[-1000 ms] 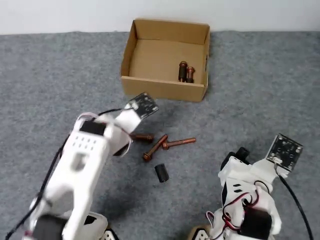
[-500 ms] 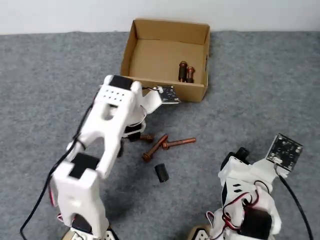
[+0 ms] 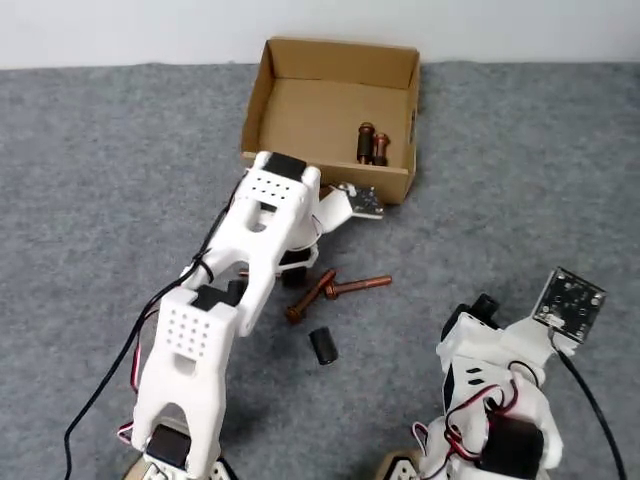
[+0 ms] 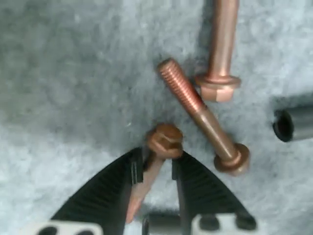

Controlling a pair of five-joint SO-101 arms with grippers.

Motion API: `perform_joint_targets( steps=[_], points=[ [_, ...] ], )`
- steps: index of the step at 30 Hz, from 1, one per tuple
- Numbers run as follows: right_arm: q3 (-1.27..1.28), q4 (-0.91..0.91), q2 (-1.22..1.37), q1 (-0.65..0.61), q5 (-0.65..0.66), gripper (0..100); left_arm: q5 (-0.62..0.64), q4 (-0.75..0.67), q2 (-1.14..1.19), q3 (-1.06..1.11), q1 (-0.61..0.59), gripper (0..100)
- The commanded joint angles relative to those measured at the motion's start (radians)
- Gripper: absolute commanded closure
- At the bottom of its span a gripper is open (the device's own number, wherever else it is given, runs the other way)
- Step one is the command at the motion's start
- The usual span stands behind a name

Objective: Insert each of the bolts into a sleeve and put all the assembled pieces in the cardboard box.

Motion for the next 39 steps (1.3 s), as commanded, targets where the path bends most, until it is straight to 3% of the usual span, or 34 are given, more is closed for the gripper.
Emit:
perform_joint_targets(
  steps=[1,5,10,16,24,31,36,39],
  points=[
    [-0.006,-0.002,-0.005,0.010,0.009,99.1,-0.011,0.003,0.029,-0.035,0.002,90],
    [-0.005,-0.002,-0.005,0.010,0.009,99.1,-0.011,0.011,0.049,-0.074,0.005,100],
    [-0.005,-0.002,-0.005,0.010,0.009,99.1,-0.006,0.054,-0.003,-0.074,0.017,100],
    [-0.005,-0.002,-0.007,0.010,0.009,99.1,0.095,0.054,-0.193,0.012,0.063,100],
    [-0.005,-0.002,-0.016,0.010,0.009,99.1,0.192,0.018,-0.542,0.328,0.147,100],
    [-0.006,-0.002,-0.018,0.007,0.011,99.1,0.333,-0.118,-0.887,0.601,0.117,100],
    [-0.008,-0.001,-0.018,-0.091,0.011,99.1,0.342,-0.173,-1.120,0.769,0.123,100],
    [-0.008,-0.002,-0.018,-0.130,0.011,99.1,0.436,-0.207,-1.237,0.860,0.115,100]
  ],
)
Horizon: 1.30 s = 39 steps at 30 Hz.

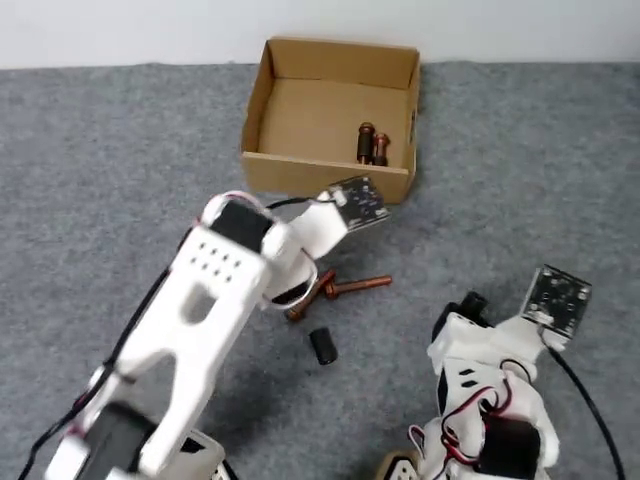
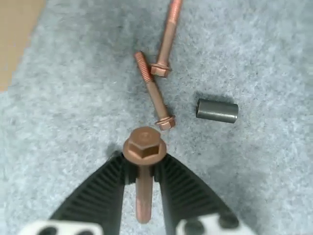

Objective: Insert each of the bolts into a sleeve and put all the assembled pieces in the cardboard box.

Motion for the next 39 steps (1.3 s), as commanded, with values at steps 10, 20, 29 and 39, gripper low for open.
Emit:
perform_joint_targets(
  steps=[10,20,29,39],
  points=[
    [-0.008,-0.004,-0.007,-0.065,0.009,99.1,0.347,-0.176,-0.443,0.320,-0.095,100],
    [-0.006,-0.008,-0.005,-0.068,0.012,99.1,0.713,-0.546,-0.870,0.662,-0.198,100],
    [-0.011,-0.008,-0.005,-0.349,0.012,99.1,0.707,-0.689,-1.364,1.004,-0.193,100],
    [-0.005,-0.110,0.004,-0.636,0.209,99.1,0.873,-0.680,-1.533,1.030,-0.190,100]
  ],
)
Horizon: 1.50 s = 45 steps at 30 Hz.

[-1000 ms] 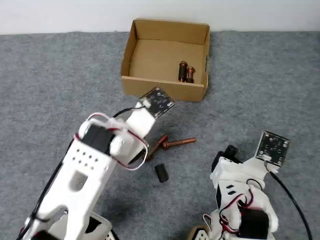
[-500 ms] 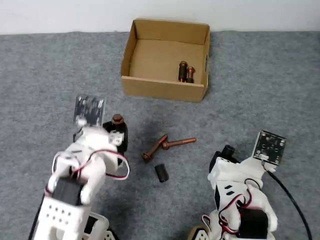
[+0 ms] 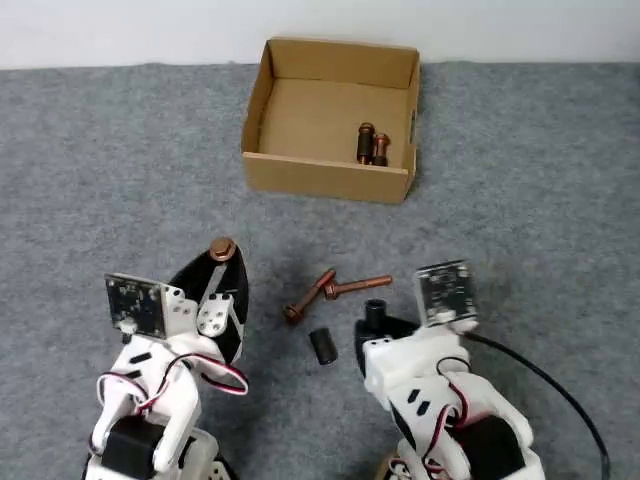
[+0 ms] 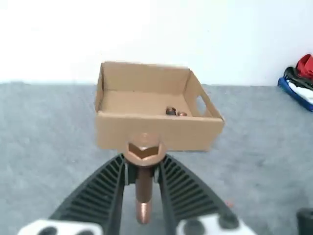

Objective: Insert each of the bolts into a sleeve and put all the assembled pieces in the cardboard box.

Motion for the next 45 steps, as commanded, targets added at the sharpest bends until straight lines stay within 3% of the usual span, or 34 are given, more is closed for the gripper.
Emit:
perform_joint_targets(
  steps=[1,8,12,23,28,45],
  points=[
    [-0.005,-0.090,0.001,-0.084,0.129,99.1,0.109,-0.025,-0.014,-0.074,0.015,100],
    [0.034,-0.189,0.001,-0.110,0.365,99.1,0.123,-0.026,-0.014,-0.137,0.221,100],
    [0.041,-0.222,-0.001,-0.186,0.453,99.1,0.123,-0.028,-0.014,-0.159,0.273,100],
    [0.044,-0.262,0.001,-0.226,0.466,99.1,0.126,-0.021,-0.008,-0.263,0.282,100],
    [0.044,-0.329,0.001,-0.226,0.532,99.1,0.238,-0.021,-0.008,-0.263,0.282,100],
    [0.041,-0.400,0.001,-0.231,0.592,99.1,0.241,-0.026,-0.006,-0.199,0.325,100]
  ],
)
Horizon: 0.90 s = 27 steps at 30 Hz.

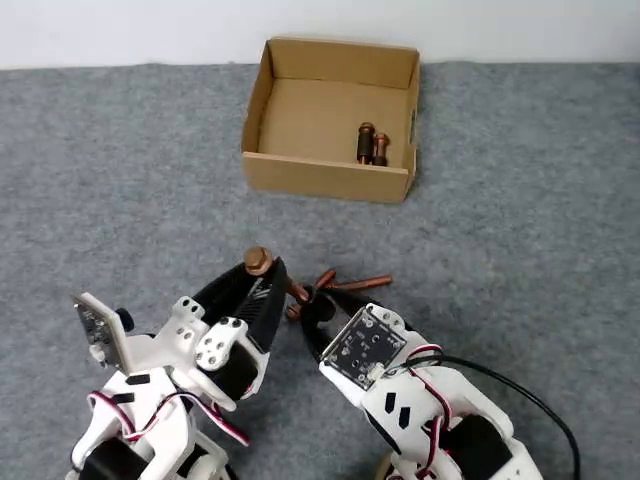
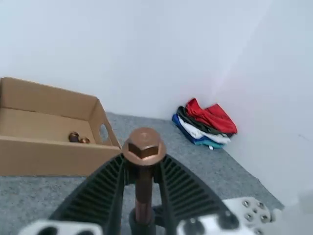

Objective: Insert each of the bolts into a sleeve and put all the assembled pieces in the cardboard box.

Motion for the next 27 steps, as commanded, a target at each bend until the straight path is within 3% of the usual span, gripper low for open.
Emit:
perform_joint_targets(
  steps=[1,6,13,19,27],
  points=[
    [-0.009,-0.028,-0.002,-0.012,0.031,99.1,0.006,-0.026,-0.002,0.005,0.025,100],
    [-0.012,-0.028,-0.002,-0.012,0.031,99.1,0.006,-0.011,-0.002,0.033,0.026,100],
    [-0.012,-0.048,-0.010,-0.007,0.032,99.1,-0.002,0.164,-0.002,0.039,0.103,100],
    [-0.012,-0.068,-0.004,-0.007,0.032,99.1,-0.109,0.195,-0.002,0.039,0.114,98],
    [-0.005,-0.062,-0.002,-0.005,0.032,99.1,-0.110,0.308,-0.002,0.030,0.112,76]
  ],
)
